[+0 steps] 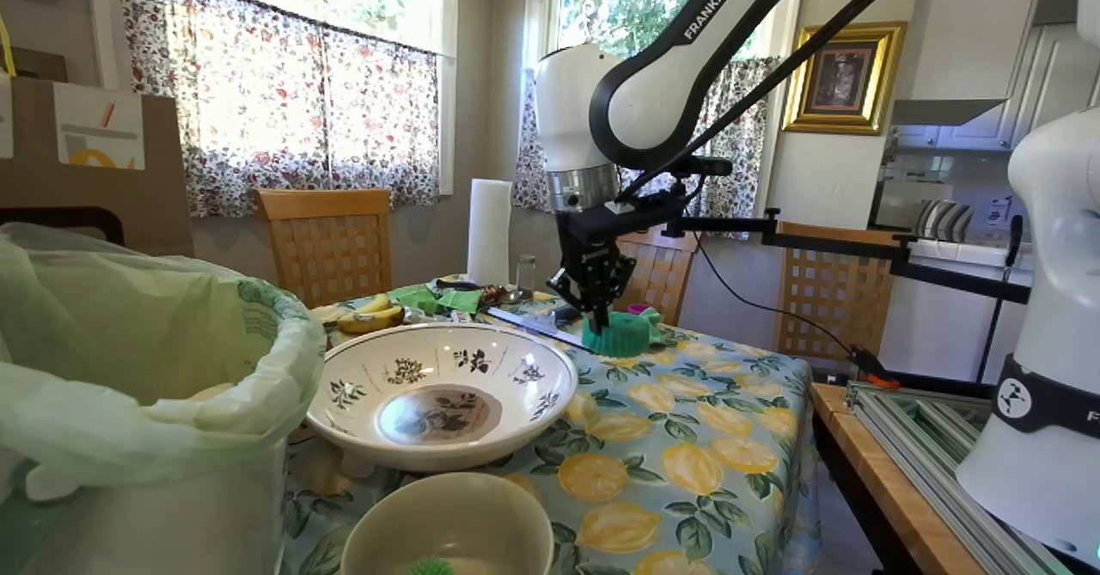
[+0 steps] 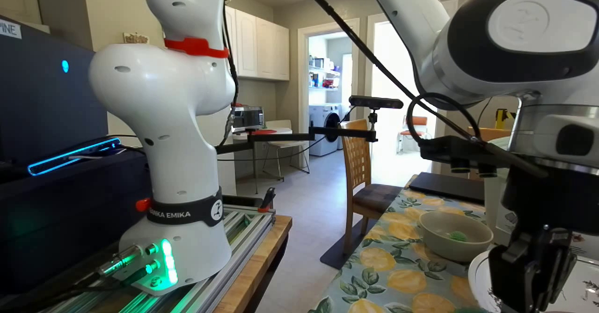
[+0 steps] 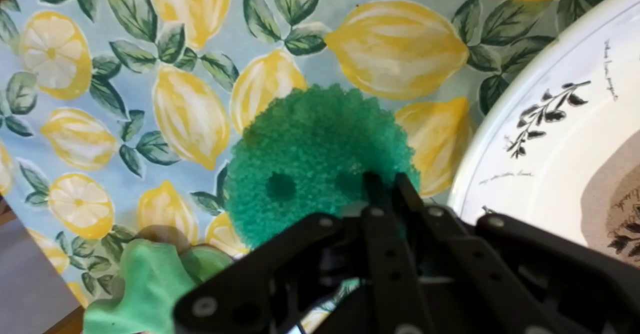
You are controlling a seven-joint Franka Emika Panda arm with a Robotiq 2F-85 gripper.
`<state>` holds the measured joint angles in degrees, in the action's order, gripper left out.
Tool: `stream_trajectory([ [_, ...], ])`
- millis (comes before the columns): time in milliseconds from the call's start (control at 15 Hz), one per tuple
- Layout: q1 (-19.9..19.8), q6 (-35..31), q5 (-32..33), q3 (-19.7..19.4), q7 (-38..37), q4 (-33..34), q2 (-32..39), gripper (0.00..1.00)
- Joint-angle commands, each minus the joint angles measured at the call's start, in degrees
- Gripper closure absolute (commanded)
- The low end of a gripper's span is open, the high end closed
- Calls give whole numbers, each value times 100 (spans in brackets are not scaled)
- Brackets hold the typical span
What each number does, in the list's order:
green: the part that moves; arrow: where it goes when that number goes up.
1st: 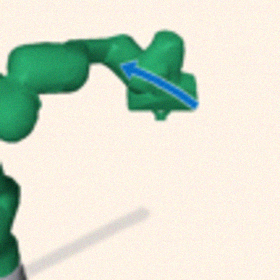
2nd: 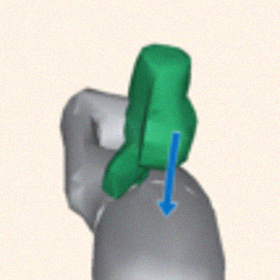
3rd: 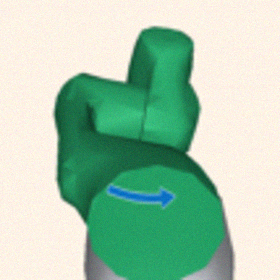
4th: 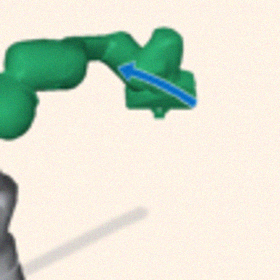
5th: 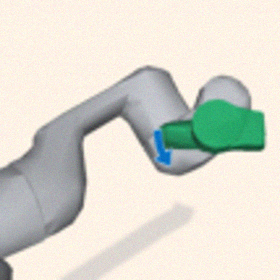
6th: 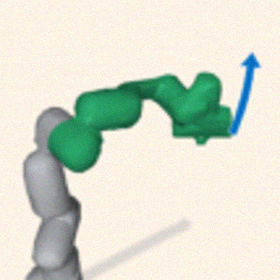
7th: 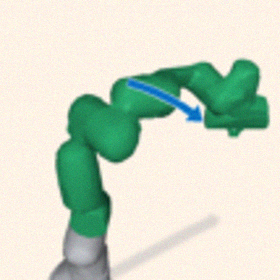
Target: Use the green sponge to wipe the white object
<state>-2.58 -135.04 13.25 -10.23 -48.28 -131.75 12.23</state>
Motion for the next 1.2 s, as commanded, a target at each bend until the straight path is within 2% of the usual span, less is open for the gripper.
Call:
stream_trajectory([
  [0, -112, 49, -143, -72, 127, -39, 2, 98],
  [333, -295, 12, -18, -342, 52, -97, 96, 98],
  [600, -385, -24, -114, -396, 182, -113, 308, 98],
  [1133, -227, -152, -36, -404, 45, -21, 793, 98],
])
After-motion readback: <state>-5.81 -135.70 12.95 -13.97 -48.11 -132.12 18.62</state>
